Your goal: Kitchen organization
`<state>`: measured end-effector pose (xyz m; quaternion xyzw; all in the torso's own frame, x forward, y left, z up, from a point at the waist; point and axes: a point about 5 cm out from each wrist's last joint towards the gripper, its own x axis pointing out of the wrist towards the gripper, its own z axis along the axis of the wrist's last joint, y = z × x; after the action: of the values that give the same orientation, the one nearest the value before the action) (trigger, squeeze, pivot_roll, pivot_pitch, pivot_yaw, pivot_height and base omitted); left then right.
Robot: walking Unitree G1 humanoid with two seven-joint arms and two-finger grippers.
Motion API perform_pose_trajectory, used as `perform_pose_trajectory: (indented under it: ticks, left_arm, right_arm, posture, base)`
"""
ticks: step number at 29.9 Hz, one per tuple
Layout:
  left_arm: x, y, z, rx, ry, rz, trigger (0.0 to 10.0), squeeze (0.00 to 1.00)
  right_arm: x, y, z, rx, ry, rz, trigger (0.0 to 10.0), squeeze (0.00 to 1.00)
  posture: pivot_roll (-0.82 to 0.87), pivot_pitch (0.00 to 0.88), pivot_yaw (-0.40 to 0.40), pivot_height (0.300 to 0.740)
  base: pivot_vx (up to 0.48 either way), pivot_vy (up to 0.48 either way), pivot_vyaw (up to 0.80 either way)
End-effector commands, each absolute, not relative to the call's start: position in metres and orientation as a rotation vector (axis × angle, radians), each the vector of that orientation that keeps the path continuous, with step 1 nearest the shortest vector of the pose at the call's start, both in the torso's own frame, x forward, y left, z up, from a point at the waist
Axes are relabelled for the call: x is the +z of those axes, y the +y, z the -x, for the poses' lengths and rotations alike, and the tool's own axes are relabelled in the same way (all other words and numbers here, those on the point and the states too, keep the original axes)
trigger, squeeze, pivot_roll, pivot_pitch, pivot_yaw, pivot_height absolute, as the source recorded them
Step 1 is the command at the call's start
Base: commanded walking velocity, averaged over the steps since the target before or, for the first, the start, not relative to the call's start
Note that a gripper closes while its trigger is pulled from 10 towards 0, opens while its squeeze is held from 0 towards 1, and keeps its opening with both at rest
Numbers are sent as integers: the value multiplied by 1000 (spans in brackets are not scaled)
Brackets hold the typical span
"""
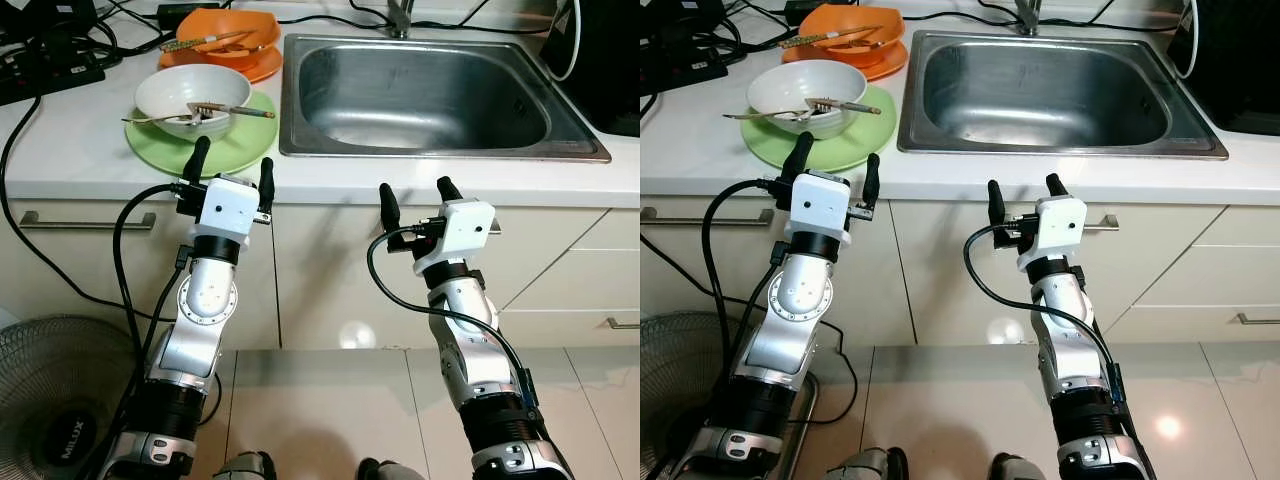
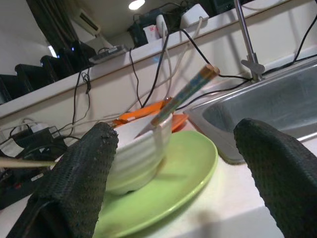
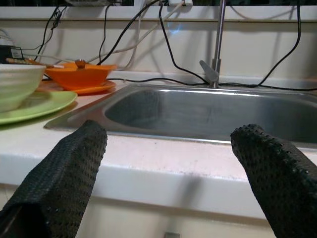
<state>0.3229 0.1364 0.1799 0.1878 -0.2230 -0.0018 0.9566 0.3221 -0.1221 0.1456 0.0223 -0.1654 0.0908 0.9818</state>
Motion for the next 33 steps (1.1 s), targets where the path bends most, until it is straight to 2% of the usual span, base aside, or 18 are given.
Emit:
perform_pose_trajectory:
  ticks: [1, 33]
  left_arm:
    - [179, 135, -323, -7, -453, -376, 10000, 0]
    - [183, 134, -322, 0, -479, -381, 10000, 0]
  right_arm:
    - [147, -124, -322, 176, -345, -47, 10000, 0]
    - [147, -124, -322, 176, -347, -51, 10000, 0]
  posture:
    - [36, 104, -25, 740]
    - [37, 104, -24, 740]
  base:
    - [364, 0, 0]
    - [376, 0, 0]
